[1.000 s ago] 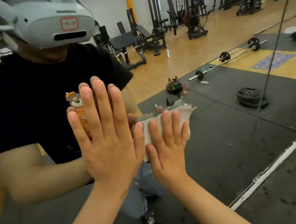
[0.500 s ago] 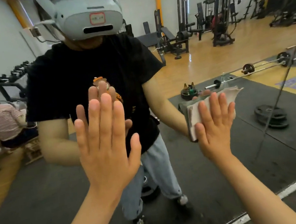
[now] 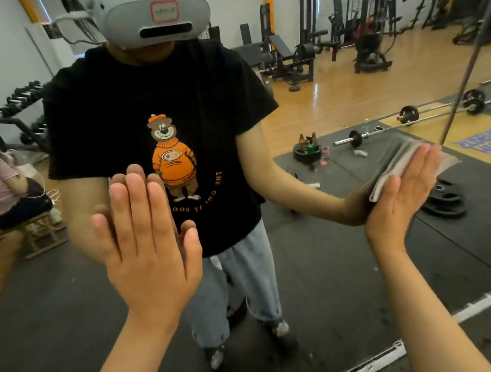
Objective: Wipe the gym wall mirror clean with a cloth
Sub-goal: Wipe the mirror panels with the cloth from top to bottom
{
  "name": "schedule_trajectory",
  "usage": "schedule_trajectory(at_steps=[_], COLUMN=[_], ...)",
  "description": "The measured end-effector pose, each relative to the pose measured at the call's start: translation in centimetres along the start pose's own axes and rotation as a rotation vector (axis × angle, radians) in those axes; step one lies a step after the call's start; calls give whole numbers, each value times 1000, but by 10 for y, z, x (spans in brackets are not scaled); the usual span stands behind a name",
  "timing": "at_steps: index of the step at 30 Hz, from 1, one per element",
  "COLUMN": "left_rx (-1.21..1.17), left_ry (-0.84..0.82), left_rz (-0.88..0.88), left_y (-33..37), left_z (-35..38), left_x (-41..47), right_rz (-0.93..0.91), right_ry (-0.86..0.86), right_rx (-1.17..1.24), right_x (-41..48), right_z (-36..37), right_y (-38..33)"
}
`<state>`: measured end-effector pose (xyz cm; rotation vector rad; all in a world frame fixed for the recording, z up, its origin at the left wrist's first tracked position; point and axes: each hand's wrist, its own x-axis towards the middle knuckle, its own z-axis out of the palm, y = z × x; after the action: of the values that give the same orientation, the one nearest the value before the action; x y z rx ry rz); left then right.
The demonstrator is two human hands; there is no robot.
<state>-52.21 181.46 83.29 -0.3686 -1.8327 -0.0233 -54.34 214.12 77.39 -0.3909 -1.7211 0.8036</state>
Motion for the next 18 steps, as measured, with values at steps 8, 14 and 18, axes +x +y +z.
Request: schedule_trajectory(at_steps=[8,14,18], left_rx=[-10,-16,-9], left_ry=[-14,-9,-10], left_rz=[-6,22,4], left_y=[0,-3,-3], left_z=[2,1,3], left_x=[0,-1,-3], right_rz=[275,-382,-470], right_ry=[54,-204,-140], right_rx=[88,15,-24], right_x=[-57,-149,-93], right_z=[26,46,28], right_y=[-103,-154,-94])
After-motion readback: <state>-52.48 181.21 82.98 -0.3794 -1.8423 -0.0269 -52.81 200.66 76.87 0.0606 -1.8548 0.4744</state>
